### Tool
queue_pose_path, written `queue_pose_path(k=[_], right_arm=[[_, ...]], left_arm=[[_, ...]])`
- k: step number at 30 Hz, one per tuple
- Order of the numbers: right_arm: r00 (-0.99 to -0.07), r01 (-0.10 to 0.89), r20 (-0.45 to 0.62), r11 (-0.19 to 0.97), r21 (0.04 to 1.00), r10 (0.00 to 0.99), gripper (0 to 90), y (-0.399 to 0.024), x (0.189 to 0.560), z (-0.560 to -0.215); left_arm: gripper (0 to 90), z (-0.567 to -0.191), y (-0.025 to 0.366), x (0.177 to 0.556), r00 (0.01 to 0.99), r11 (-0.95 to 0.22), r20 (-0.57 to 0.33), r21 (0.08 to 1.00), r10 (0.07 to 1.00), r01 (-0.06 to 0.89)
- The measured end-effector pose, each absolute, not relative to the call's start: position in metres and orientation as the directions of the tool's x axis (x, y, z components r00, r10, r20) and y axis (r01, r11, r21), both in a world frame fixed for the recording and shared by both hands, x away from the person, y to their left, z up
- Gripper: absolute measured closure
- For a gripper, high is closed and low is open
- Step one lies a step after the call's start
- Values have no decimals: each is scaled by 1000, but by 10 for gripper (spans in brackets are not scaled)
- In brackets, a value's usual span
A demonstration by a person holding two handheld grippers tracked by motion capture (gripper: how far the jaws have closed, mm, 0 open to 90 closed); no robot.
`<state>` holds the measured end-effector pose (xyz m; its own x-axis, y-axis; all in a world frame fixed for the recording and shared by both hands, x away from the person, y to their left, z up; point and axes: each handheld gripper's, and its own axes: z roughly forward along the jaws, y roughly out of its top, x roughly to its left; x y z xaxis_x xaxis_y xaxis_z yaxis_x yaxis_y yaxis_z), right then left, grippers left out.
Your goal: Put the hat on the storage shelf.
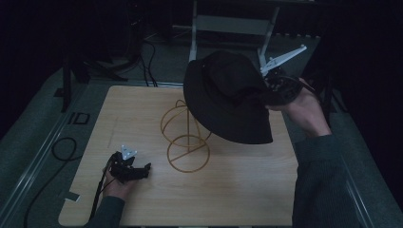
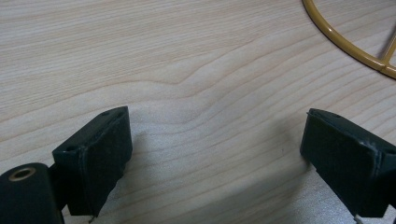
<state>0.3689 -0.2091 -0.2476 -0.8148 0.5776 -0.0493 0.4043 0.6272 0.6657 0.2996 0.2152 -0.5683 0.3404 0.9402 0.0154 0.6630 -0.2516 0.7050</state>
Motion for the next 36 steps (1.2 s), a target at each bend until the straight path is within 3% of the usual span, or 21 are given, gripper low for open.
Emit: queue_pose_path(k=[19,36], right_arm=[[-892,310,-76,724,616,446,873,-138,363,-253],[-915,295,-55,758,582,399,866,-112,362,-272]], left_arm=[[94,-568,215,300,341,-252,15,704,940,664],[94,-568,215,300,343,-253,14,704,939,663]])
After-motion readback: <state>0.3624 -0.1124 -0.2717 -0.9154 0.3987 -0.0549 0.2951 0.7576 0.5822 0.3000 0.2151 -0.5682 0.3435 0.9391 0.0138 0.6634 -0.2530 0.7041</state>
